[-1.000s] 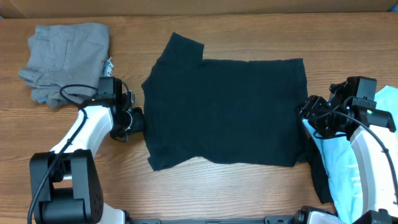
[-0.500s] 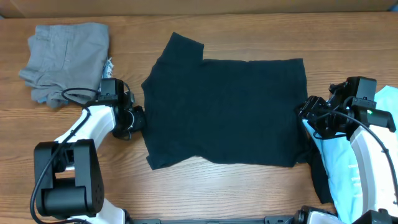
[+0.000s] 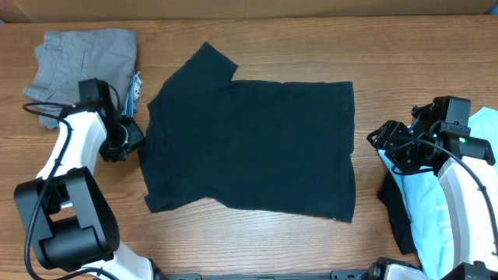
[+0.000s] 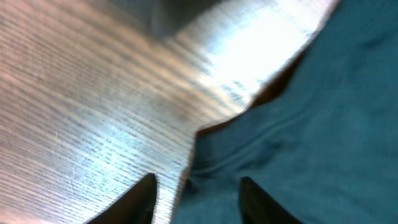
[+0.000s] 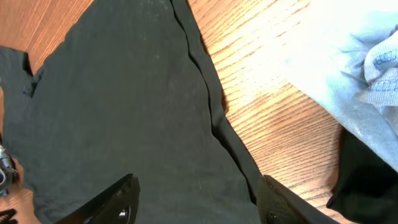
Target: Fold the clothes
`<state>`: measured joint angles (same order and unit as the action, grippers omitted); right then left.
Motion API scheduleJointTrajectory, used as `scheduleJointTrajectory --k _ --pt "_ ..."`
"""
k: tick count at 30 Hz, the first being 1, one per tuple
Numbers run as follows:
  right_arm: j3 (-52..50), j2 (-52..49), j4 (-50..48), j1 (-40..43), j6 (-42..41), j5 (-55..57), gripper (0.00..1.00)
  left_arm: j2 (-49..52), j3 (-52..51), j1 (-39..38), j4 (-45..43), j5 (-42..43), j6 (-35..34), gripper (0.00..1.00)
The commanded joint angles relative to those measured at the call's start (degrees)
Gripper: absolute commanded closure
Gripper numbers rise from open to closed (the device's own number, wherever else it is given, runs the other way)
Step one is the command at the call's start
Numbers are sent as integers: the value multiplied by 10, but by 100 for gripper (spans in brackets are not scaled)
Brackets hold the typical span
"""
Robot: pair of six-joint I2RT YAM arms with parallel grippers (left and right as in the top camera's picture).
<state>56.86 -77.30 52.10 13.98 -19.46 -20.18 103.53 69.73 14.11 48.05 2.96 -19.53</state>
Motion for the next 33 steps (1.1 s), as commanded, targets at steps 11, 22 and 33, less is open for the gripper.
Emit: scheduleJointTrajectory --k 11,22,33 --pt "-64 6 62 -54 -31 38 43 0 97 -4 132 46 84 52" --pt "-136 5 82 -59 -80 36 42 -126 111 -4 204 45 103 50" --pt "-139 5 35 -59 -80 36 41 -200 -7 -18 287 84 55 46"
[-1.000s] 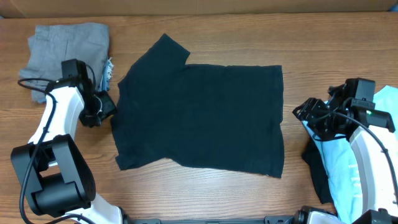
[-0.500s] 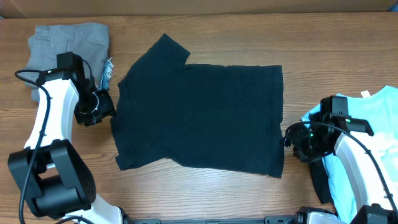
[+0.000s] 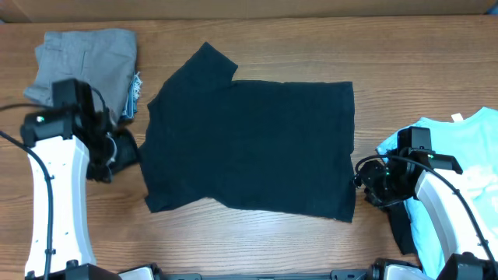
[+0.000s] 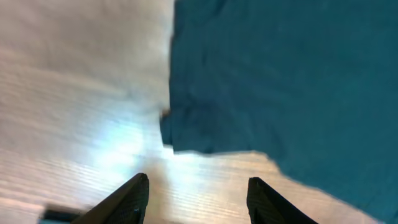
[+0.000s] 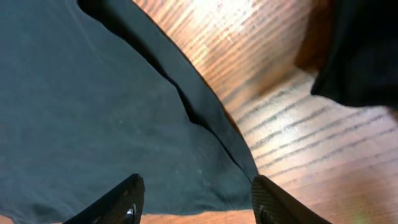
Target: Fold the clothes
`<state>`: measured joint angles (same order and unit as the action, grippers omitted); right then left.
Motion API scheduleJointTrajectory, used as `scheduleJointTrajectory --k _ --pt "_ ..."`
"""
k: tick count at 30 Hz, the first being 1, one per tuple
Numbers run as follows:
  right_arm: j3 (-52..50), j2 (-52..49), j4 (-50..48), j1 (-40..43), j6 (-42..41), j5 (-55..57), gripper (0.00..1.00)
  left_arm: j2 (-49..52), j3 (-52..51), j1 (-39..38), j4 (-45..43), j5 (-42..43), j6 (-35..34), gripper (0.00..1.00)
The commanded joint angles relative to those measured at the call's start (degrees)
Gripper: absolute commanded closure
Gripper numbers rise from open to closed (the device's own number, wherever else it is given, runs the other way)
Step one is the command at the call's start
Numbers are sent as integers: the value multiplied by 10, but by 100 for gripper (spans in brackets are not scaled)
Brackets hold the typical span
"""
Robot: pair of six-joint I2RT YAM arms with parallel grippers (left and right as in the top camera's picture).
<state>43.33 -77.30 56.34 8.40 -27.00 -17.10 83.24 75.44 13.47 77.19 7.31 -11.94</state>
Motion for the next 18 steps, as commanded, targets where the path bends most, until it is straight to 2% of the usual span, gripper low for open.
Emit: scheduleJointTrajectory --k 1,7,15,18 --pt "-3 5 -10 -3 -5 5 41 3 -89 -16 -16 64 -20 46" --pt "-3 5 -21 -3 -5 5 41 3 -240 -86 -145 153 -25 42" --pt "-3 5 -28 -3 -5 5 41 3 -309 -160 -220 19 -86 35" --pt "-3 5 -30 -3 -5 5 41 4 -325 -162 -239 -8 -106 41"
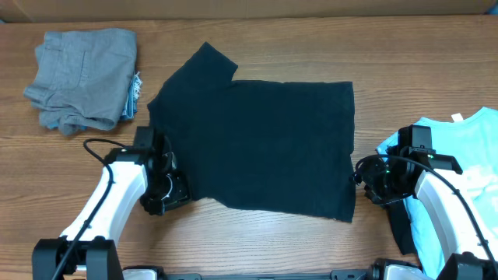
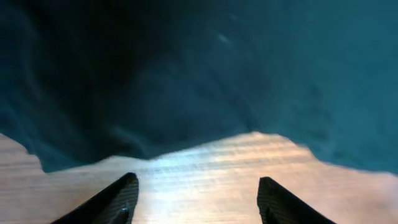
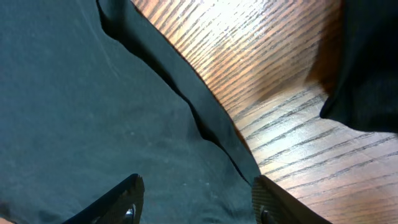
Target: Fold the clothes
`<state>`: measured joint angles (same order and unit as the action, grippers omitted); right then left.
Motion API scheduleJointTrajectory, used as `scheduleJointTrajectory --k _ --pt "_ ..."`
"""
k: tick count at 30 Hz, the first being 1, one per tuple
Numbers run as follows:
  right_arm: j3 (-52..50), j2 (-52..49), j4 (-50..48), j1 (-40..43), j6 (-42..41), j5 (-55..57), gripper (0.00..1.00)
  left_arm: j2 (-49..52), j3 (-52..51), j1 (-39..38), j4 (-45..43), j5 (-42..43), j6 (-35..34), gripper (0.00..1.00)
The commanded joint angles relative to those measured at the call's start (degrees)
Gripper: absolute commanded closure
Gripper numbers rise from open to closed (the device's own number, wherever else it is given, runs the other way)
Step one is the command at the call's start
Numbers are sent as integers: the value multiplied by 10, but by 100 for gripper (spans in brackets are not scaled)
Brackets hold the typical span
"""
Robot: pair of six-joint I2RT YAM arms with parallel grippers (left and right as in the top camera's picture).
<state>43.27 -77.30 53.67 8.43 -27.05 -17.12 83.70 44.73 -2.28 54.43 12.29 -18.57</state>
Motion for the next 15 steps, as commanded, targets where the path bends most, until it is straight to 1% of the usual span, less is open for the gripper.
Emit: scheduleJointTrajectory --k 1,4,6,9,10,11,13,15 --pt "-3 5 -3 -3 -4 5 41 -1 -22 -4 -16 -66 -45 43" --pt "-3 5 -5 -3 -4 5 41 -1 -38 -4 -44 -96 -53 44" --pt "-3 5 -7 -3 -4 5 40 -1 -49 -4 -71 -97 -53 45" --pt "-3 5 -7 -3 -4 5 41 2 -56 -4 -97 -97 -53 53" --pt "-3 5 -7 -3 -4 5 41 3 -56 -4 -102 -97 -53 57" --pt "-3 5 -7 -3 -4 5 41 3 -56 -4 -104 -97 -53 64" --pt "-3 5 -7 -3 -4 5 41 3 -56 -4 -103 -79 -53 85" --pt "-3 5 -7 -3 -4 5 40 3 -55 -4 -101 -45 -52 96"
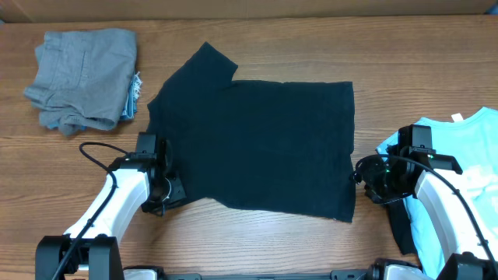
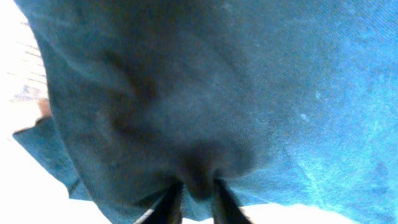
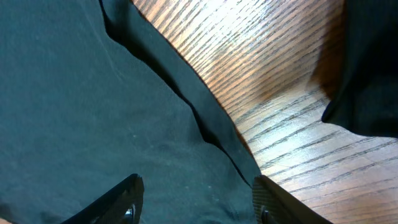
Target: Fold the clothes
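Note:
A dark navy T-shirt (image 1: 257, 144) lies spread flat in the middle of the wooden table (image 1: 257, 47). My left gripper (image 1: 166, 189) sits at the shirt's front left corner. In the left wrist view the left gripper (image 2: 196, 186) has its fingers close together with a bunch of the shirt's cloth (image 2: 186, 112) pinched between them. My right gripper (image 1: 362, 181) is at the shirt's right hem near the front corner. In the right wrist view the right gripper (image 3: 199, 202) stands wide open over the shirt (image 3: 93, 112), its fingers astride the hem.
A pile of folded grey clothes (image 1: 82, 66) lies at the back left. A light blue garment (image 1: 459, 179) and a black one (image 1: 399, 225) lie at the right edge, beside my right arm. The black cloth (image 3: 367, 68) shows close to the right gripper.
My left gripper was open over the shirt's front left edge and is now shut on the cloth there. The right gripper has not moved and stays open.
My left gripper was open at the shirt's left edge by the sleeve, the right gripper open beside the right hem. Then both stood nearer the front. Then the left gripper was open at the front left corner, where it now pinches the cloth.

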`<state>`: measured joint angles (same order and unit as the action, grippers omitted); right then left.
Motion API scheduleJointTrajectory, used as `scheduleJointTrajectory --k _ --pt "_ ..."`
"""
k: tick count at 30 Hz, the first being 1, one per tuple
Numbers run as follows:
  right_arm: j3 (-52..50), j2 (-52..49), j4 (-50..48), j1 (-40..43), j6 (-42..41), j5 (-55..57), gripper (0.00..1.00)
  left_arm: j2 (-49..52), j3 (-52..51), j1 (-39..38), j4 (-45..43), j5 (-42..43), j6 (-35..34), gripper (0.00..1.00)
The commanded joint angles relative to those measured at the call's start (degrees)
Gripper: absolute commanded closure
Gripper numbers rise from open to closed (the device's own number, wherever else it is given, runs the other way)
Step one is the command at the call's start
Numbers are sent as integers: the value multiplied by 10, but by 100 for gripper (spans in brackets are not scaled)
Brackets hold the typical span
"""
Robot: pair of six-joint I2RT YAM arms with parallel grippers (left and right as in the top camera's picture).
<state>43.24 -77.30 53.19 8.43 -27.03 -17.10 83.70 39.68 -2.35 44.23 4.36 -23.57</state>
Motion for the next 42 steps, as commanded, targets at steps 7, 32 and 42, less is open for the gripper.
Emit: scheduleJointTrajectory --k 7,32,42 --pt "-2 5 -2 -3 -4 5 40 1 87 2 121 71 6 96" --pt "-2 5 -2 -3 -4 5 40 19 209 0 139 47 78 63" --pt "-2 5 -9 -3 -4 5 40 19 204 -44 179 40 174 69"
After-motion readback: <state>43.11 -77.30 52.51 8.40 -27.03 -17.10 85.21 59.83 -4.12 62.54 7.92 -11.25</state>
